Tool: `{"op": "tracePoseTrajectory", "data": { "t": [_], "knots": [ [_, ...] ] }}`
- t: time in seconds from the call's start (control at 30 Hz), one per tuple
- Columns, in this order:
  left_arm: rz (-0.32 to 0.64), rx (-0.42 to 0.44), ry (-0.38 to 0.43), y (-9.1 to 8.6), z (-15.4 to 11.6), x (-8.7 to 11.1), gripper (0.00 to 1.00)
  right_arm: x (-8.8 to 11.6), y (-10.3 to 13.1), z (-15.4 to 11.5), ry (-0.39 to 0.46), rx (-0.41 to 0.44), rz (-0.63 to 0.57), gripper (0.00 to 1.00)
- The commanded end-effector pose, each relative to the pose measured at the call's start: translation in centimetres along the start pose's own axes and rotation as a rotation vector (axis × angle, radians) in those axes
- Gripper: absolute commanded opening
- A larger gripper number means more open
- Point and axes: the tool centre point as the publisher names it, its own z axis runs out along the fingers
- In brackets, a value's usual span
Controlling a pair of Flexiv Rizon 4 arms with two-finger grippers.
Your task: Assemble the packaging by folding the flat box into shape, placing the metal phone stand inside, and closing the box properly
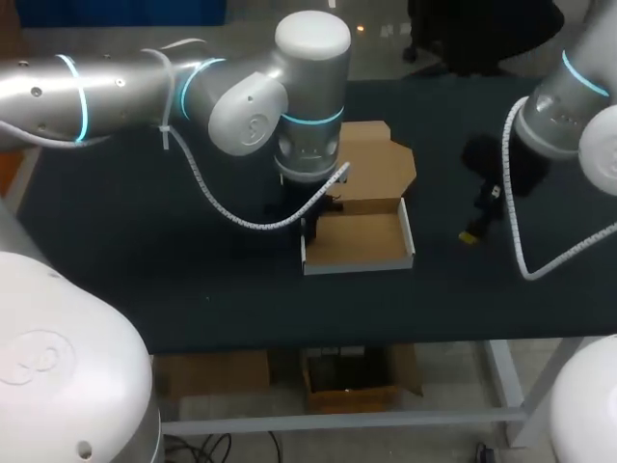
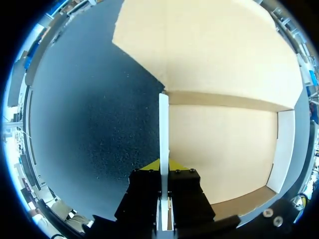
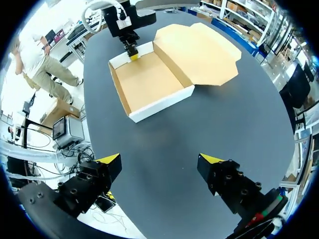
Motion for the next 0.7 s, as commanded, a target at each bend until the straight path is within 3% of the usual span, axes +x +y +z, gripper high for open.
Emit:
{"op": "tracePoseTrajectory", "data": {
  "t": [0.03,0.43,0.7],
  "knots": [
    [-0.002,0.002,-0.008,0.03,0.07,0.01,0.0,1.8,-1.31,-1.75,-0.084,-0.246,-0.004,1.0],
    [-0.009,-0.003,0.003,0.07,0.07,-0.26,0.0,1.8,-1.31,-1.75,-0.084,-0.246,-0.004,1.0],
    [-0.01,-0.003,0.009,-0.08,0.0,-0.36,0.0,2.76,-1.98,-2.51,0.047,-0.248,-0.158,1.0]
  ]
}}
